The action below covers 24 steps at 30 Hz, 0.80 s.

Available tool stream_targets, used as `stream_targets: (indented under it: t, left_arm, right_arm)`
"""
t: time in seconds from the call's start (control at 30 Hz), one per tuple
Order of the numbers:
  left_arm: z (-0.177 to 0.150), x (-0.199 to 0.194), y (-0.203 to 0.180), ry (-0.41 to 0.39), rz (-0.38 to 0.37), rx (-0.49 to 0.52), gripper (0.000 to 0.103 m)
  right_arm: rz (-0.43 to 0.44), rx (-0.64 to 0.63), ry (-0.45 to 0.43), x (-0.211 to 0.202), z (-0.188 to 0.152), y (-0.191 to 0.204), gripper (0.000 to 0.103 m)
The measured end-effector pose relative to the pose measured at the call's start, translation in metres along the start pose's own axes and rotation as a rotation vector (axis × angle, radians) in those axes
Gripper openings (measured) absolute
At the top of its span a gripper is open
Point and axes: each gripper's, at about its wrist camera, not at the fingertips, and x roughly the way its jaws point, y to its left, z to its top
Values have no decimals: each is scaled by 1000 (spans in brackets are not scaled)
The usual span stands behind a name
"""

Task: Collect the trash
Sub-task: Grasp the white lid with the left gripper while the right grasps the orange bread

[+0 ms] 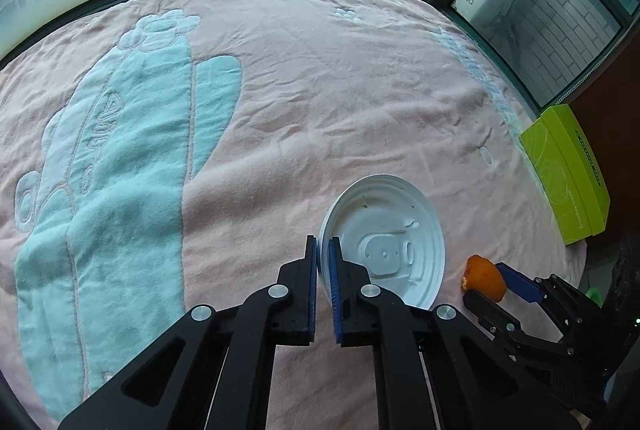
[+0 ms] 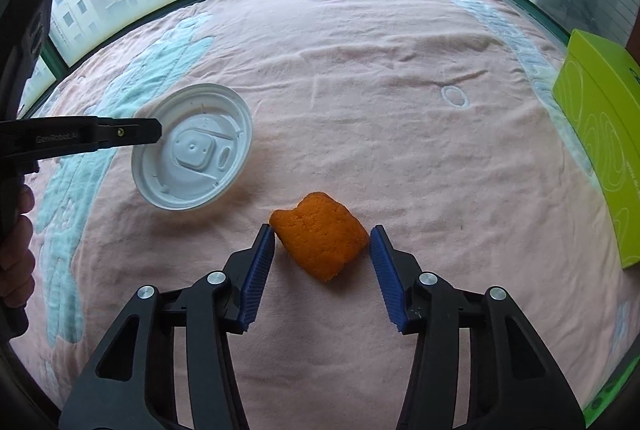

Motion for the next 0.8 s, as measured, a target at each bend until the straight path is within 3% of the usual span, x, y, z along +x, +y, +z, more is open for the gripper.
stream_targets:
  t: [0.2, 0.8]
  left_arm:
    - [-2, -8, -1, -8, -15, -6, 6]
    - [-27, -60, -38, -60, -131, 36, 5]
  right_arm:
    - [12, 8, -13, -8, -2, 1, 40]
    - [20, 83, -126, -91, -37, -3, 39]
